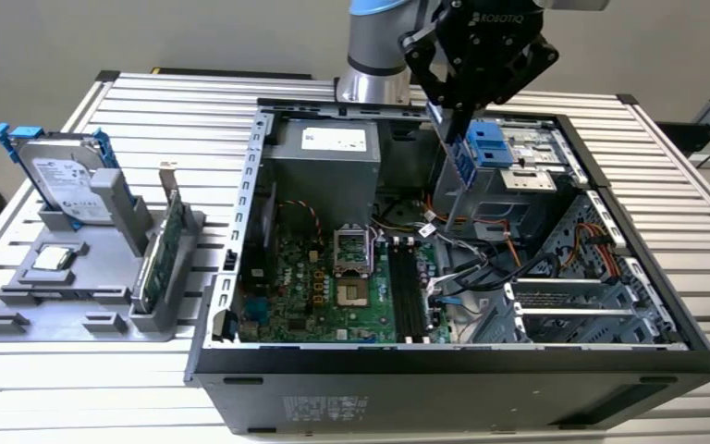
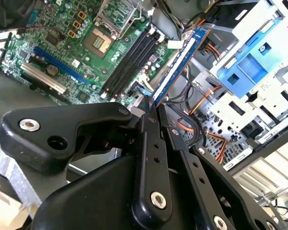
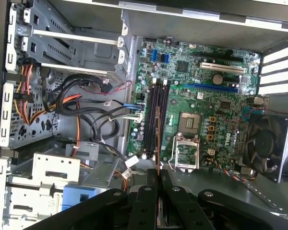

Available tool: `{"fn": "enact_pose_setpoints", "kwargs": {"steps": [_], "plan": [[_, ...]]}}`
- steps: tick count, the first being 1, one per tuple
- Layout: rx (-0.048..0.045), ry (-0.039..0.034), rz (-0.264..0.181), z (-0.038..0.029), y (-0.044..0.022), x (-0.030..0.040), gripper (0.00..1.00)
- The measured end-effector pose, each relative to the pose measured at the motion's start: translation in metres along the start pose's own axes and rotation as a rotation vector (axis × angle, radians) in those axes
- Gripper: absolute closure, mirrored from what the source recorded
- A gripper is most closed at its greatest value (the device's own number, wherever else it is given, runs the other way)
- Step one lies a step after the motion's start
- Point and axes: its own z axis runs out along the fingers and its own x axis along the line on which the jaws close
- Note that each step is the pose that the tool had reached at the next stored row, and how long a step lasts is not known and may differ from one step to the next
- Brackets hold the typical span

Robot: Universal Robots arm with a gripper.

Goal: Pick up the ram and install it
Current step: 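Insert the ram into the slot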

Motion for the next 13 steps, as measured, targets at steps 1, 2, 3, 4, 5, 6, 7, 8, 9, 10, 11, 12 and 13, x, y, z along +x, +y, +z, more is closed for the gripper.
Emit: {"fn": "enact_pose_setpoints", "kwargs": {"steps": [1,2,3,4,5,6,7,8,9,10,11,12,13], "plan": [[0.0,0.0,0.0,0.0001,0.0,0.0001,1.0],[0.0,0.0,0.0,0.0003,0.0,0.0002,1.0],[0.0,0.0,0.0,0.0005,0.0,0.0003,1.0],[0.0,0.0,0.0,0.0018,0.0001,0.0008,1.0],[0.0,-0.0001,0.0,0.0026,0.0001,0.0011,1.0],[0.0,0.0,0.0,0.0026,0.0001,0.0011,1.0],[-0.0001,0.0,0.0,0.0026,0.0001,0.0011,1.0],[0.0,-0.0001,0.0,0.0027,0.0001,0.0011,1.0],[0.0002,0.0,0.0,0.0031,0.0001,0.0011,1.0],[0.0003,0.0001,0.0,0.0036,0.0001,0.0011,1.0],[0.0,0.0,0.0,0.0041,0.0001,0.0011,1.0],[0.0,0.0,0.0,0.0048,0.0001,0.0012,1.0],[0.0,0.0,0.0,0.0056,0.0001,0.0013,1.0]]}}
